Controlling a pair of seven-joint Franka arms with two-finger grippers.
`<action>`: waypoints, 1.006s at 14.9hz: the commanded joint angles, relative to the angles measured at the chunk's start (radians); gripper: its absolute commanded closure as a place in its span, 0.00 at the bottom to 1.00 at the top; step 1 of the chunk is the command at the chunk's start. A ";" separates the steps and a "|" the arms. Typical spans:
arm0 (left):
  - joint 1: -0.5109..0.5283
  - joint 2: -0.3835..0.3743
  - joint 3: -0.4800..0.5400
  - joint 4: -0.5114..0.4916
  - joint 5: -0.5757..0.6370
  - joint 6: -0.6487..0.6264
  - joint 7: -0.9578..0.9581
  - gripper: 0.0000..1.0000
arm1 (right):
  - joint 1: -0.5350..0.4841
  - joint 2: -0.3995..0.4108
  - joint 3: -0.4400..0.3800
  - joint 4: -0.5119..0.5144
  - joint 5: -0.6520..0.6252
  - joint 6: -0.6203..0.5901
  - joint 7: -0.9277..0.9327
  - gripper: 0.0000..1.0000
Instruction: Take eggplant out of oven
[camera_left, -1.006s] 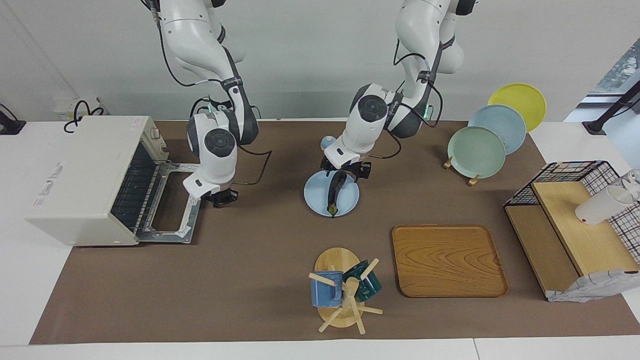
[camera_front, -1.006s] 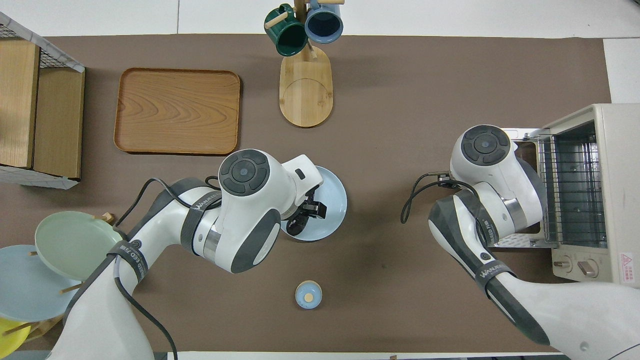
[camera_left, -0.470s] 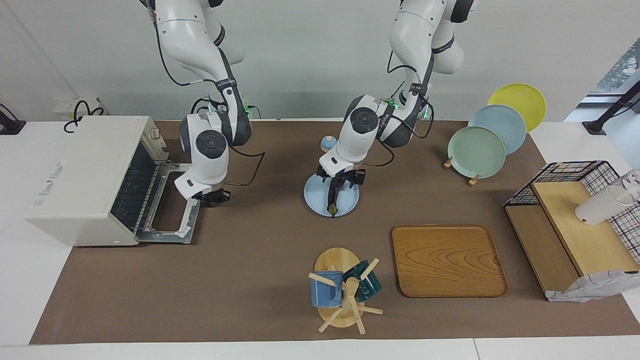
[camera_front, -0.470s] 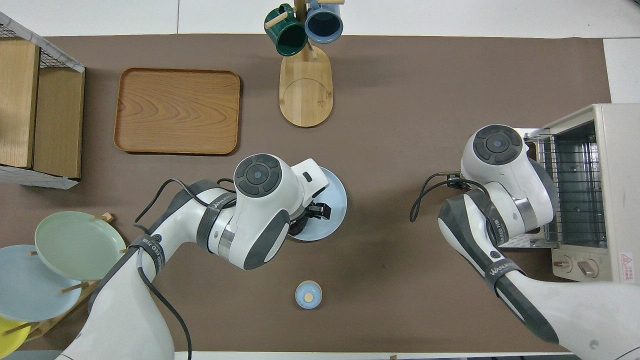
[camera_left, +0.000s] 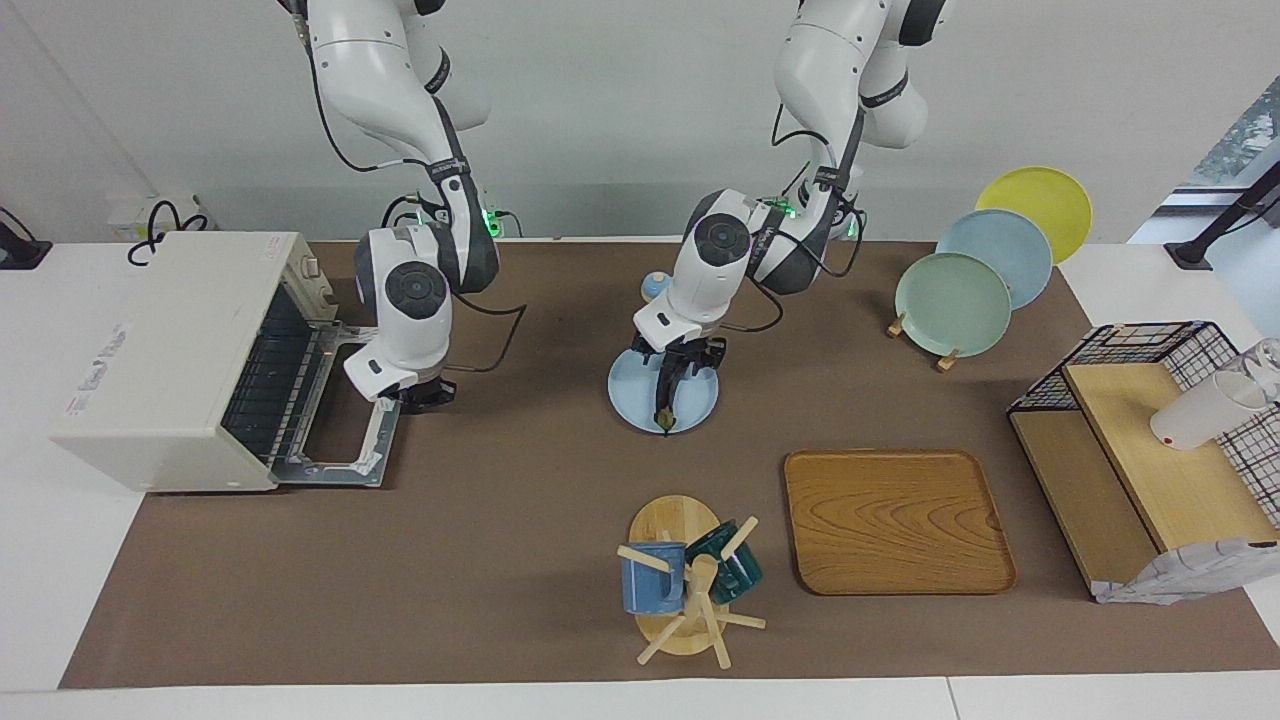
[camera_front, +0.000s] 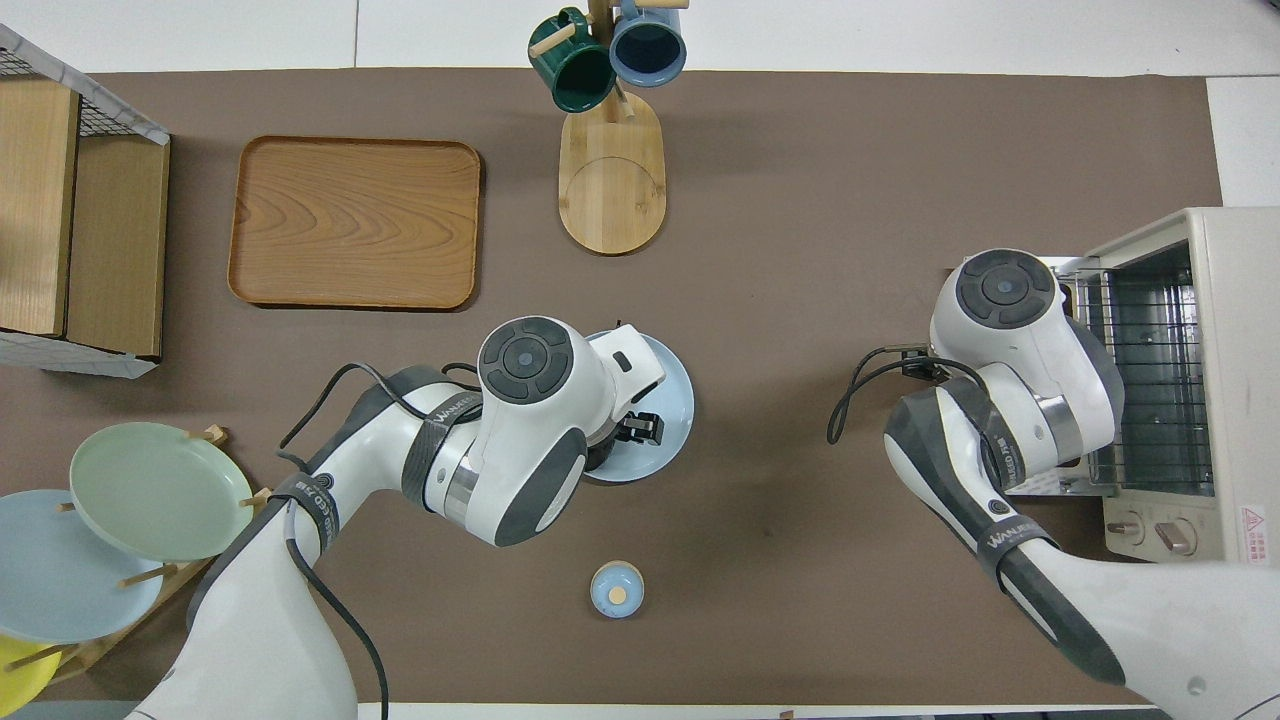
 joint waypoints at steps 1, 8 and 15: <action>-0.021 -0.003 0.017 -0.029 0.014 0.045 -0.020 0.13 | -0.033 -0.033 0.013 -0.031 -0.029 0.006 -0.033 1.00; -0.007 -0.016 0.017 -0.016 0.014 0.022 -0.030 1.00 | -0.071 -0.090 0.015 -0.016 -0.029 -0.051 -0.155 1.00; 0.189 -0.044 0.025 0.249 0.014 -0.246 -0.038 1.00 | -0.166 -0.179 0.015 0.064 -0.013 -0.197 -0.356 1.00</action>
